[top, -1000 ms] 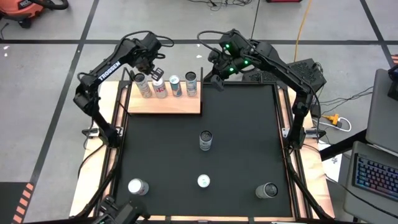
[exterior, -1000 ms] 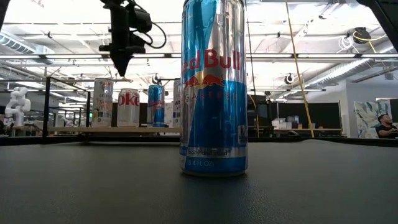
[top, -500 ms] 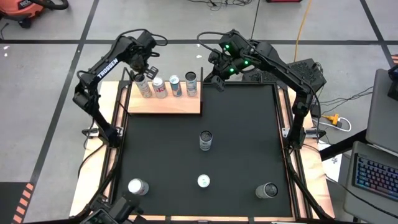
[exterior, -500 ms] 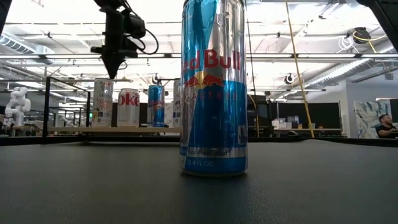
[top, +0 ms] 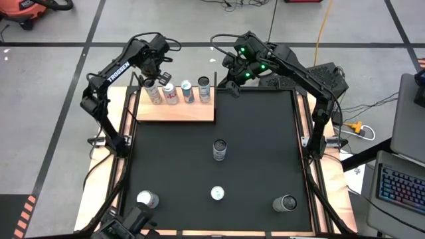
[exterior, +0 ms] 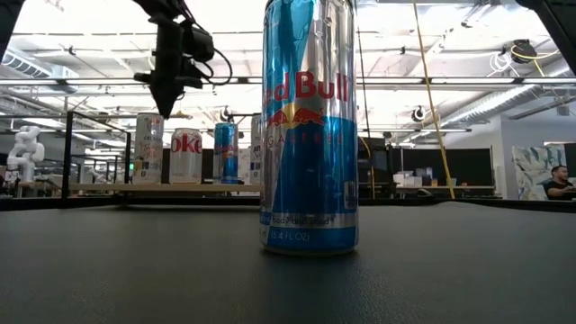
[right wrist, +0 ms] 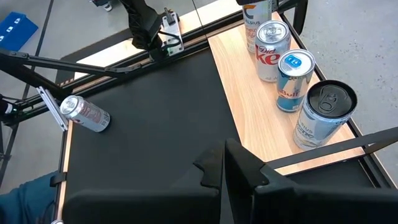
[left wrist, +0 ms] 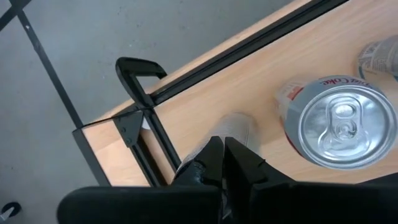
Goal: Place canned beverage on shelf
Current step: Put the top white-yellow soda can on the shelf
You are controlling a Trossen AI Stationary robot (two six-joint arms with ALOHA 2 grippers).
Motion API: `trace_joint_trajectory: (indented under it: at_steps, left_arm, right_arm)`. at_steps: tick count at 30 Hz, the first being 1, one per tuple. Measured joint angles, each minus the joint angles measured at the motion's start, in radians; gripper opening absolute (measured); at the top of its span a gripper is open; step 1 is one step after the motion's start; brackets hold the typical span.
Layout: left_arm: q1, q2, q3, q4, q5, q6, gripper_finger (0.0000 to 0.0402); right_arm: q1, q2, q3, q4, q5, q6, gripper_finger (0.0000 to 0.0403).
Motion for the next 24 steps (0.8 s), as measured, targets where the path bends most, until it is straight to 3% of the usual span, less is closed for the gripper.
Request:
trace_joint_trajectory:
  at_steps: [24]
  left_arm:
    - [-0.070, 0.018, 0.000, -0.066, 0.014, 0.023, 0.0008]
  right_arm:
    - [0.000, 0.000, 0.000, -0.005, 0.000, -0.008, 0.0000]
